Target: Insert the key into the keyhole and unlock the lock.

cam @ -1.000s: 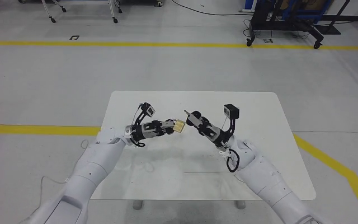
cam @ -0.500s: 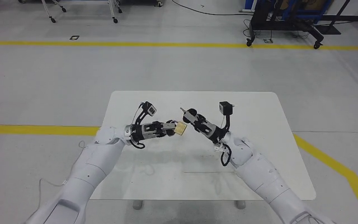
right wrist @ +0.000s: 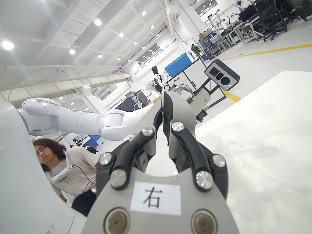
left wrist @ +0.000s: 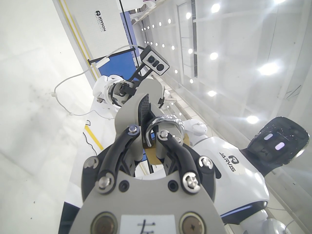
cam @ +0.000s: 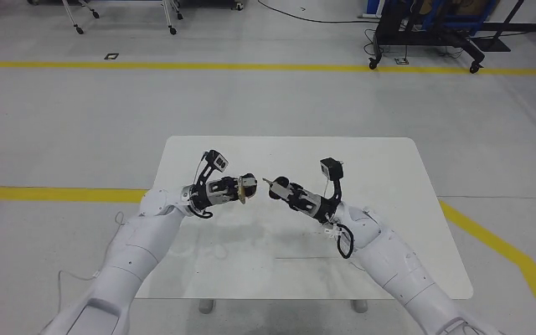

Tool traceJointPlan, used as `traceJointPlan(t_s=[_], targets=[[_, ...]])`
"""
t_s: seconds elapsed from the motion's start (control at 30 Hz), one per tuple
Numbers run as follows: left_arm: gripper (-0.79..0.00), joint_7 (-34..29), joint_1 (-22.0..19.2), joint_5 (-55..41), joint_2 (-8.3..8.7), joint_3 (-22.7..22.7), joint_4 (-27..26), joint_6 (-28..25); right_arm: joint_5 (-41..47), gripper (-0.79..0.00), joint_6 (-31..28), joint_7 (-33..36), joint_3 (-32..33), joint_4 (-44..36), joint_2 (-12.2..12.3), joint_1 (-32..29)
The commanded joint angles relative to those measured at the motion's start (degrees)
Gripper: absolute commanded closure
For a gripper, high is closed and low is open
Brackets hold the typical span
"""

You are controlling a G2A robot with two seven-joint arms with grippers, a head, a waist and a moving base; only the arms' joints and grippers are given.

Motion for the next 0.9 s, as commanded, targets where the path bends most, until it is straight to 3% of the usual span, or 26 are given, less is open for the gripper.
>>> traceJointPlan(t_s=[0.0, 0.37, 0.5, 0.67, 0.87], targets=[[0.0, 0.1, -0.1, -0.5, -0.16, -0.3, 1.0, -0.1, 0.4, 0.0, -0.1, 0.3, 0.3, -0.5, 0.1, -0.3], [0.0, 1.3, -0.9, 2.4, -0.17, -0.4, 2.6, -1.3, 1.8, 0.0, -0.1, 2.2, 0.4, -2.2, 0.4, -1.2], [0.0, 8.7, -0.3, 9.1, 0.23, -0.1, -0.3, 1.9, 0.9, 0.0, 1.1, 1.6, 0.7, -2.6, 0.4, -1.4], [0.0, 17.2, 0.4, 13.2, 0.58, -0.6, -4.6, 10.4, -10.8, 0.0, 4.7, -4.4, 3.3, -6.9, 0.5, -4.5], [0.0, 23.1, -0.1, 14.2, 0.05, -0.4, -8.3, 13.8, -30.7, 0.0, 14.9, -19.5, 6.7, -14.5, 0.2, -11.3]])
